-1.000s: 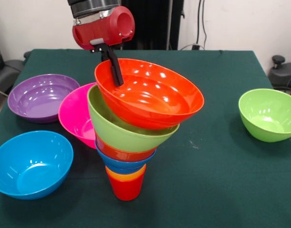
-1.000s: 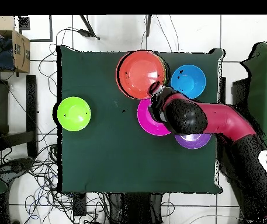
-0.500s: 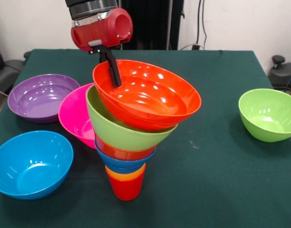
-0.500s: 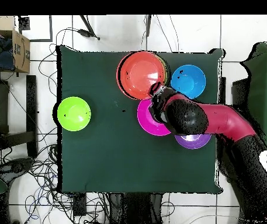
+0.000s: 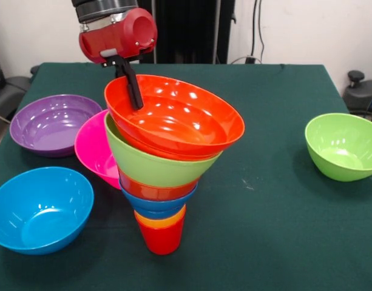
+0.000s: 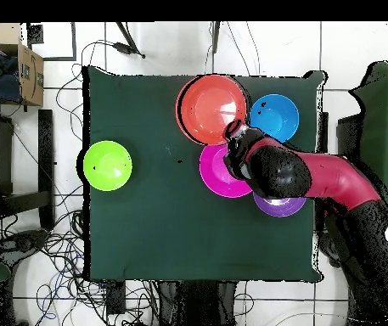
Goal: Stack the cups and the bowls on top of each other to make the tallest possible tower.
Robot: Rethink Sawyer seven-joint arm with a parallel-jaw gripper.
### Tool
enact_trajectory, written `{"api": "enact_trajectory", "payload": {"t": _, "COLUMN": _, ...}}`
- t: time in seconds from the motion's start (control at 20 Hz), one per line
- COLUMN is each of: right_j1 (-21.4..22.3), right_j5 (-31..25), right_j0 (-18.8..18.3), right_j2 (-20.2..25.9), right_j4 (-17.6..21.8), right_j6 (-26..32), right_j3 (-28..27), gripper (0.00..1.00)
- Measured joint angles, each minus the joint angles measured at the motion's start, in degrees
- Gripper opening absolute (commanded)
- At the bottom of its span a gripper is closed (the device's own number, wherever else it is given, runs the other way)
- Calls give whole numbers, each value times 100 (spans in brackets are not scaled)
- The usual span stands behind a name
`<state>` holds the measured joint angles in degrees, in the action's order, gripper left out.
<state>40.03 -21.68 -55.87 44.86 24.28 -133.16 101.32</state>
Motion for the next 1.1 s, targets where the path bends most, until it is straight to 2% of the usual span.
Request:
{"api": "enact_trajectory", "payload": {"t": 0.45, "right_j1": 0, "right_j5": -1, "right_j0": -48, "right_j2": 17, "right_j4": 25, "right_j6": 0, "right_j3": -4, "gripper": 0}}
{"api": "enact_trajectory", "payload": {"t": 1.1, "right_j1": -1, "right_j5": -1, "right_j0": 152, "right_j2": 15, "right_j4": 53, "right_j6": 0, "right_j3": -104, "gripper": 0}}
